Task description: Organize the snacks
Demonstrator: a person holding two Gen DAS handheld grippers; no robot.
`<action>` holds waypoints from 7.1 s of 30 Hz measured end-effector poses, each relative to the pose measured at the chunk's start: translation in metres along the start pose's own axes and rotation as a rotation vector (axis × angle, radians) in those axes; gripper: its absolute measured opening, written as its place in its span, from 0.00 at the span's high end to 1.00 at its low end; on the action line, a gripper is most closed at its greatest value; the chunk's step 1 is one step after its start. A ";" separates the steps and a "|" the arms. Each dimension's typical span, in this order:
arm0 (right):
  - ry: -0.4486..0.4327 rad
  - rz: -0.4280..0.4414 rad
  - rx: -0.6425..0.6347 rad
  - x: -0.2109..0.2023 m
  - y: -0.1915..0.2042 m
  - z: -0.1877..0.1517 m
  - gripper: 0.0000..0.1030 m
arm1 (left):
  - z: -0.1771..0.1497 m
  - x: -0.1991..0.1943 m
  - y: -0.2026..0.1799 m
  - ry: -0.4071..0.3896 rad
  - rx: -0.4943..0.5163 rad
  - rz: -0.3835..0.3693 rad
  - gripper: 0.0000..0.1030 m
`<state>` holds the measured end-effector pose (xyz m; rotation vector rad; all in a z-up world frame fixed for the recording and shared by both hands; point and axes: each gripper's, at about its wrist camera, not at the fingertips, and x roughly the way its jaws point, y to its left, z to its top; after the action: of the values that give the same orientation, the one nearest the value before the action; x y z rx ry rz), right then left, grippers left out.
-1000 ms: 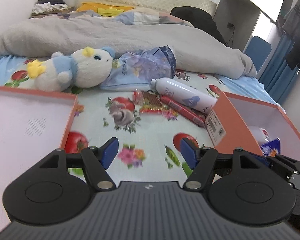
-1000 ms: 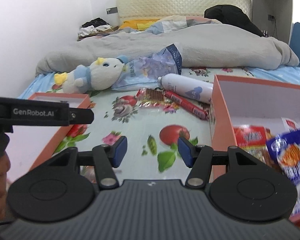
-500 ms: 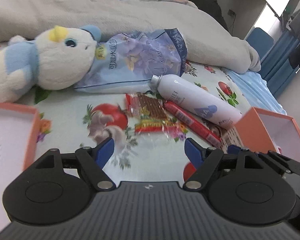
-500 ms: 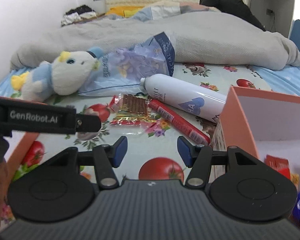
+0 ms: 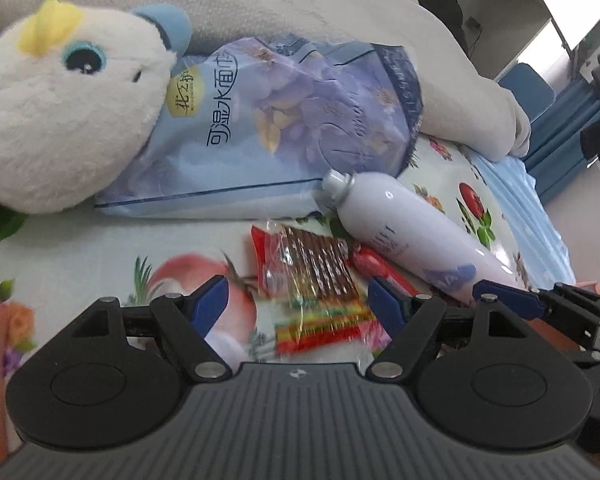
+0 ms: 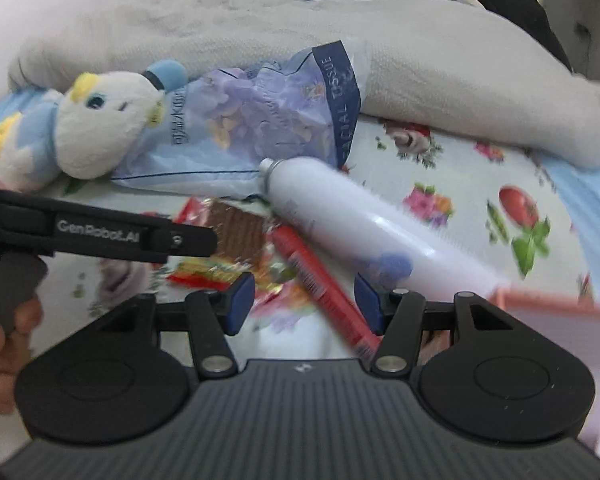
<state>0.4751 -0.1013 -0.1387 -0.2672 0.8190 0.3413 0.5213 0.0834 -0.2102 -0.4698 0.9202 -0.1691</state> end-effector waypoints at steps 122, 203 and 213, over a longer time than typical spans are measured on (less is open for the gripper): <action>0.015 -0.077 0.479 -0.238 -0.168 -0.146 0.76 | -0.124 -0.128 -0.330 0.166 0.369 -0.132 0.82; -0.394 -0.248 0.428 -0.416 -0.045 -0.260 0.00 | -0.271 -0.373 -0.233 -0.261 0.383 0.032 0.01; -0.396 -0.234 0.461 -0.418 -0.047 -0.259 0.00 | -0.272 -0.388 -0.233 -0.298 0.384 0.072 0.00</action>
<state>0.0564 -0.3181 0.0096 0.1355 0.4494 -0.0232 0.0848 -0.0789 0.0387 -0.1001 0.5922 -0.1993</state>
